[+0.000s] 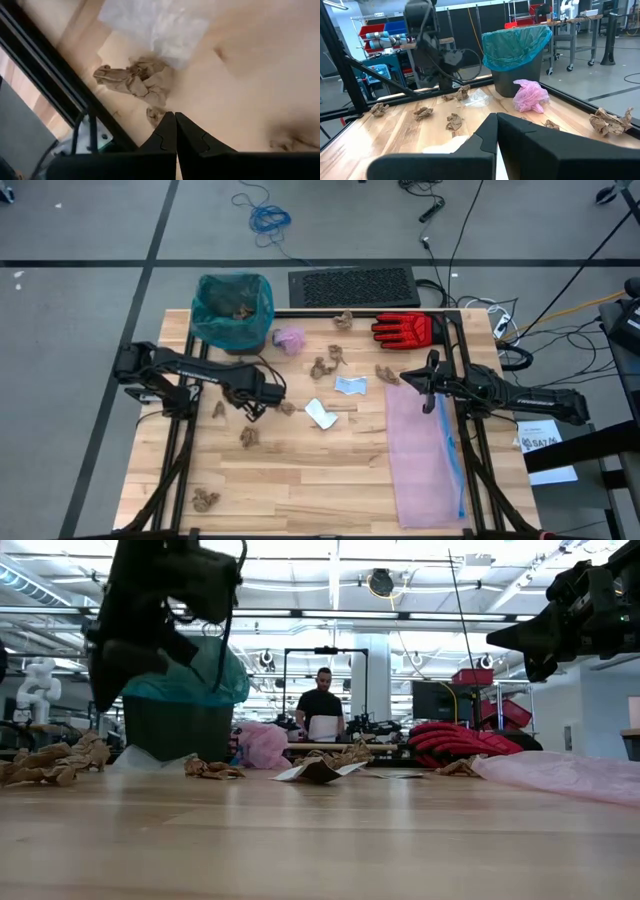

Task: Place trash/remove bag and relplace
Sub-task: Put the brown napkin into the trash bin

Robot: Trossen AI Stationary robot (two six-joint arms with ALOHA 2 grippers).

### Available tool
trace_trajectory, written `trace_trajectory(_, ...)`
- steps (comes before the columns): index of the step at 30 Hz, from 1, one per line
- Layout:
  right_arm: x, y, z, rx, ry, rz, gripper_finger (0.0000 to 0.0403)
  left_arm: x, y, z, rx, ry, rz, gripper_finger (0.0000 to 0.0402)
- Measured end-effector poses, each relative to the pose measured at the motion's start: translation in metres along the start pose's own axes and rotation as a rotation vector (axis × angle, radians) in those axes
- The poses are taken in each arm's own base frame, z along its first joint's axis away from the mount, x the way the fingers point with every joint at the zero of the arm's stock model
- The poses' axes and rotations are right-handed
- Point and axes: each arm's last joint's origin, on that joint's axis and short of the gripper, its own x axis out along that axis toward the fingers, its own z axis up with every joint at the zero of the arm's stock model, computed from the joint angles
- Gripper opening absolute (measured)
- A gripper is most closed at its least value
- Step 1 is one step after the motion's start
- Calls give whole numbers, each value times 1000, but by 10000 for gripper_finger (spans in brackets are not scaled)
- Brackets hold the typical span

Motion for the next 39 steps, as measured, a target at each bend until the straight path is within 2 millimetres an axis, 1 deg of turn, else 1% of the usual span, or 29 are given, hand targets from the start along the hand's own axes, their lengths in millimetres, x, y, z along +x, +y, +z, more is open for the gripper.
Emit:
trace_trajectory(3,0,0,0,3,0,0,0,12,6,-1,-27,-3,73,4)
trace_trajectory(5,0,0,0,11,0,0,0,18,8,-3,-41,12,101,18)
trace_trajectory(8,0,0,0,15,1,0,0,22,9,-3,-53,16,105,55)
trace_trajectory(12,0,0,0,15,0,1,0,25,8,-3,-53,1,100,117)
trace_trajectory(17,0,0,0,15,0,0,0,37,9,-2,-67,2,91,190)
trace_trajectory(20,0,0,0,15,0,0,0,47,10,-1,-66,6,69,213)
trace_trajectory(22,0,0,0,15,0,0,0,55,8,1,-58,2,28,217)
trace_trajectory(26,0,0,0,15,0,0,0,70,7,3,-69,-25,-22,210)
trace_trajectory(30,0,0,0,15,0,0,0,74,10,4,-85,-31,-25,180)
trace_trajectory(33,0,0,0,15,0,1,0,75,10,5,-76,-47,0,133)
trace_trajectory(35,0,0,0,15,0,0,0,72,8,5,-49,-67,3,88)
trace_trajectory(37,0,0,0,15,0,0,0,67,6,5,-26,-81,-1,33)
trace_trajectory(38,0,0,0,15,0,0,0,64,4,5,-7,-83,0,19)
trace_trajectory(39,0,0,0,15,0,0,0,60,2,5,4,-89,-1,16)
